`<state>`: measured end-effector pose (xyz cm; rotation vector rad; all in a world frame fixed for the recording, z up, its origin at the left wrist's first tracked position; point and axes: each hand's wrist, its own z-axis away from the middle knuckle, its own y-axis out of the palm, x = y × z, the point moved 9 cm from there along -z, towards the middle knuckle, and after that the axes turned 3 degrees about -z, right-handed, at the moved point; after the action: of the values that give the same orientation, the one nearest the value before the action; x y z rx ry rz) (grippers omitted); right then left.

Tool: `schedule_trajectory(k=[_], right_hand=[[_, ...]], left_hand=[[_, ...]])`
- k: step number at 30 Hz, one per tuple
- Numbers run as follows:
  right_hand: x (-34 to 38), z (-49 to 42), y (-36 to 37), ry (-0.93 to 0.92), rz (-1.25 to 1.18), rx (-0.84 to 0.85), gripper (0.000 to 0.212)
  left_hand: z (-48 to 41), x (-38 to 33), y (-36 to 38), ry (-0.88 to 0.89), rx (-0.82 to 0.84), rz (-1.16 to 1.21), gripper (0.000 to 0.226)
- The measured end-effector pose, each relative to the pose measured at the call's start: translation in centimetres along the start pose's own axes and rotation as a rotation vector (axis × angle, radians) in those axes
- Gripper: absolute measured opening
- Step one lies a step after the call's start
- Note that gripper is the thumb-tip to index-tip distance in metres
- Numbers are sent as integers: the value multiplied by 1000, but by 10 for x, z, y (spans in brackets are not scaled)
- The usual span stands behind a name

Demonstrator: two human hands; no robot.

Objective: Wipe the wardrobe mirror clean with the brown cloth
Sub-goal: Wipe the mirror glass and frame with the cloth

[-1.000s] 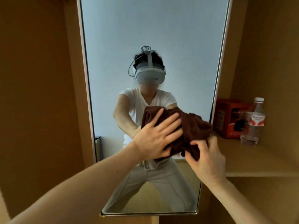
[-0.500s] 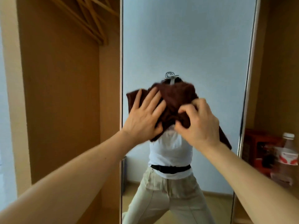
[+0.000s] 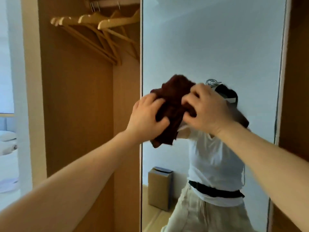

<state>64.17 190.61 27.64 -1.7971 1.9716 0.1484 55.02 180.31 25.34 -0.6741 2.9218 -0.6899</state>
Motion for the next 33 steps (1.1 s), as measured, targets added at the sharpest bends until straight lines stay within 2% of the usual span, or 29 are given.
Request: schedule_trajectory(k=[3,5,7,9,11,15,18,21,24,26,28,30,33], right_hand=[[-12,-21,0,27,2,3,27],[-11,-18,1,28,-11,2,27],[-10,-18,2,42,-26,25,27],[-8,-18,1,71,-55,42,26],[-6,-15,2,129,-93,38,30],[17,6,10,318,-45,16,55],[66,43,39,350,13,115,67],[124,98,73,289,4,257,63],[171,149,91,74,-61,425,56],[176,161,93,-90,-137,541,48],[161,143,86,-234,-194,623,42],[129,97,70,-306,-168,606,43],[74,-3,40,-201,-62,438,53]], left_hand=[[-19,33,-31,-295,-192,349,27],[-9,67,-30,-562,-255,506,39],[7,88,1,-840,-49,749,67],[23,84,34,-998,215,1029,81],[31,73,48,-1022,292,1192,89],[41,76,53,-1067,234,1242,93],[47,78,43,-1091,213,1305,85],[51,72,26,-1073,222,1285,72],[53,67,17,-1048,214,1240,65],[54,68,18,-1059,192,1242,64],[52,71,21,-1053,207,1251,74],[51,76,23,-1085,226,1241,78],[48,83,26,-1123,211,1206,75]])
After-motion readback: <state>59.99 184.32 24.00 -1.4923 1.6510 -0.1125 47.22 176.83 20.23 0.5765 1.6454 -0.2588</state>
